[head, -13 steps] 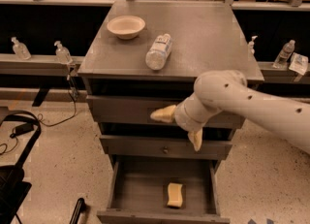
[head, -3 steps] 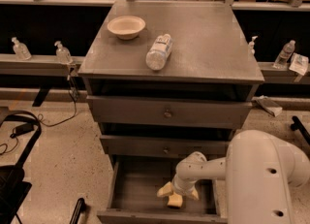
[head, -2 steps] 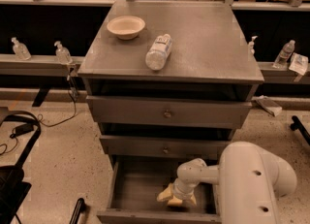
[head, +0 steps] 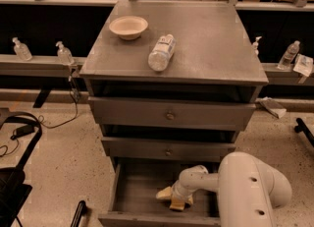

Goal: Pick sponge from bottom drawer and place on counter

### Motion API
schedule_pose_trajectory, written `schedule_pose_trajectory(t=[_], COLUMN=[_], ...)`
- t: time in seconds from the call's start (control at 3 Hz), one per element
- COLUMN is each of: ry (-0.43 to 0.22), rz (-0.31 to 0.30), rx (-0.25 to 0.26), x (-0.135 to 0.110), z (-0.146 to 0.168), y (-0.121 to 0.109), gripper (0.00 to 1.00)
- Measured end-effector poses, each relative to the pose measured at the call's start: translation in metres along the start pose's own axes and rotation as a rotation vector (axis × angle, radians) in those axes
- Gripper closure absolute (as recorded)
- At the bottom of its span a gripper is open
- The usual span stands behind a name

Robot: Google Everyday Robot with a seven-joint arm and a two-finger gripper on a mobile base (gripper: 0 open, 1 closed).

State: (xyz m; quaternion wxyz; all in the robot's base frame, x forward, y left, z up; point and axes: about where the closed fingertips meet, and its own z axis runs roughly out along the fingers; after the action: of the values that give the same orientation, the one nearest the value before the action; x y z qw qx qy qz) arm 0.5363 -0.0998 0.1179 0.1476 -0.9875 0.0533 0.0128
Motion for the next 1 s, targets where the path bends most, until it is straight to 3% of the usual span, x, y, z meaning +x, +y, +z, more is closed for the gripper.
schedule_pose_trajectory(t=[0.33, 1.0], ry=[0.042, 0.045], rz=[-0.007, -0.007], rx=[-0.030, -0.041], x=[0.0151, 0.0170], z=[0.0106, 0.0055], y=[-0.0047, -0.0075], gripper=[0.21, 0.67])
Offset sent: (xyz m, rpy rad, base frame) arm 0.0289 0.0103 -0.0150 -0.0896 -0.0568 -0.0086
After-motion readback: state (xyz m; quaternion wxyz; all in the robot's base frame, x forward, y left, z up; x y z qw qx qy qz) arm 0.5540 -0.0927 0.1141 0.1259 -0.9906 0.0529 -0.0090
